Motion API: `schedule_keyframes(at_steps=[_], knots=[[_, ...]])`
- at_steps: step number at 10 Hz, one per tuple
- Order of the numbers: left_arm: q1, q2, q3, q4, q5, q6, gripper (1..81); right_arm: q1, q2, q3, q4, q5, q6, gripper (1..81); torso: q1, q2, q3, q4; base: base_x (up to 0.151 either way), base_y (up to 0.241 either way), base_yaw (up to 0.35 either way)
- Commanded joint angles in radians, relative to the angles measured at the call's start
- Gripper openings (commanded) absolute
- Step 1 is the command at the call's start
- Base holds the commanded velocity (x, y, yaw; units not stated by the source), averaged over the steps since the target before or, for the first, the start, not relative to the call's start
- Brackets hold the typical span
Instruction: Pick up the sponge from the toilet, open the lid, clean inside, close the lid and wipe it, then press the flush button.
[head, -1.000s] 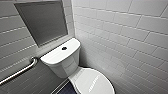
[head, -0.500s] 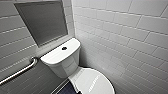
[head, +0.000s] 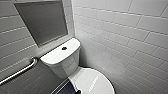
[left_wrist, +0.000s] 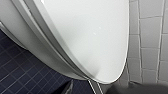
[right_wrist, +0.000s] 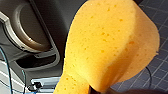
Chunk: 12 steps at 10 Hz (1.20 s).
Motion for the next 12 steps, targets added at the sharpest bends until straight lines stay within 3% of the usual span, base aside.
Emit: schedule_keyframes(at_steps=[1, 12], knots=[[-0.089, 0.019, -0.001, -0.013, 0.073, 0.0, 81.1, -0.028, -0.007, 0.012, -0.025, -0.066, 0.0, 1.0, 0.0, 0.0, 0.0, 0.0, 0.0, 0.0, 0.0], [-0.078, 0.149, -0.153, -0.022, 0.073, -0.002, 81.1, -0.019, 0.004, 0.015, -0.025, -0.069, 0.0, 1.0, 0.0, 0.0, 0.0, 0.0, 0.0, 0.0, 0.0]])
